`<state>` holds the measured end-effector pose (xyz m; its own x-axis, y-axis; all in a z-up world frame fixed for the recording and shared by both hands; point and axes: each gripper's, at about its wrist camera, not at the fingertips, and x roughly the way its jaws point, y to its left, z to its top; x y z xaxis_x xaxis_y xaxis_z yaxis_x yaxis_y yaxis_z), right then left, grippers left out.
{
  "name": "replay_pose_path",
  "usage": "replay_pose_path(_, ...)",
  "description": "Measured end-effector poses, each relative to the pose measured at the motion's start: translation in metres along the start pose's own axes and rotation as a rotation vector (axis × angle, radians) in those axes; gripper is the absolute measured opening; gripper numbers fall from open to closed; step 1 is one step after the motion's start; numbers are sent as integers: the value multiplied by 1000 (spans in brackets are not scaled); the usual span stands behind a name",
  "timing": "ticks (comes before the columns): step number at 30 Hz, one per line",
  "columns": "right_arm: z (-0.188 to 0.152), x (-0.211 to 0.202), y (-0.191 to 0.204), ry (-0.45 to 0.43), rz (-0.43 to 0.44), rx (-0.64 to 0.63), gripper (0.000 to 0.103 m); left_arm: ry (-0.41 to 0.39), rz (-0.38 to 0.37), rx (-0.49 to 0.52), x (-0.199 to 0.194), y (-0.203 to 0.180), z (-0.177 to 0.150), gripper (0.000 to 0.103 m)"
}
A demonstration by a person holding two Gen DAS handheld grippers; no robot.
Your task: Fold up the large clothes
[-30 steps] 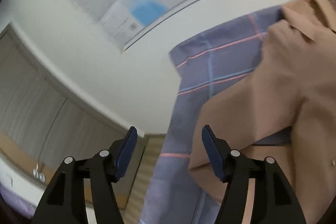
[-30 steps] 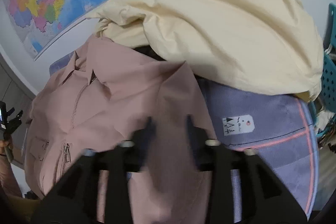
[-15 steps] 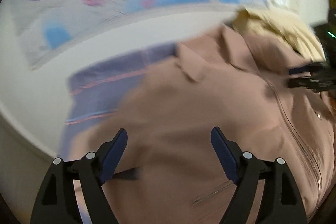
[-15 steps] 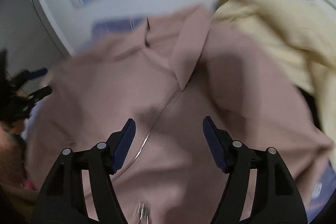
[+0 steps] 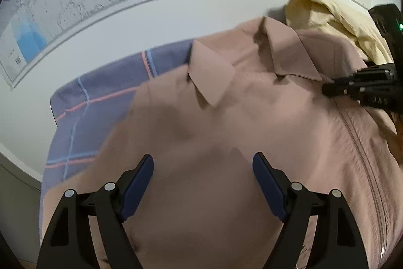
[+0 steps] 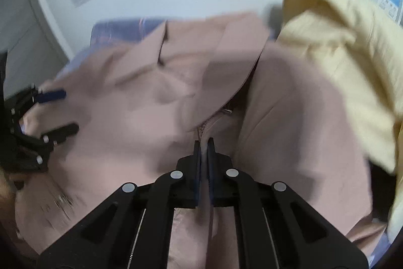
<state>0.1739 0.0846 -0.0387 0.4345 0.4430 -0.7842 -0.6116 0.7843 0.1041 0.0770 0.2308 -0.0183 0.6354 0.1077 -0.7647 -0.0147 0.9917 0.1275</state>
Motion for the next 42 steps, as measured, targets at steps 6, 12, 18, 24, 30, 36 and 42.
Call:
replay_pose_path(6, 16, 20, -11, 0, -60, 33, 18, -34, 47, -34, -9, 10, 7, 78)
replay_pose_path(12, -17, -47, -15, -107, -17, 39, 65, -49, -49, -19, -49, 23, -39, 80)
replay_pose_path(18, -103, -137, -19, -128, 63, 0, 71, -61, -73, -17, -97, 35, -99, 83)
replay_pose_path(24, -192, -175, -52, -87, -30, 157, 78, -25, -185, -118, -113, 45, -145, 85)
replay_pose_path(30, -242, -169, -84, -9, -90, 301, 48, 48, -312, -146, -104, 28, -172, 86)
replay_pose_path(36, -225, -204, -121, -77, -246, 309, 4, 54, -301, -134, -98, 12, -171, 87)
replay_pose_path(42, -224, -220, -165, -59, -398, 428, 62, 54, -291, -157, -99, 16, -176, 86)
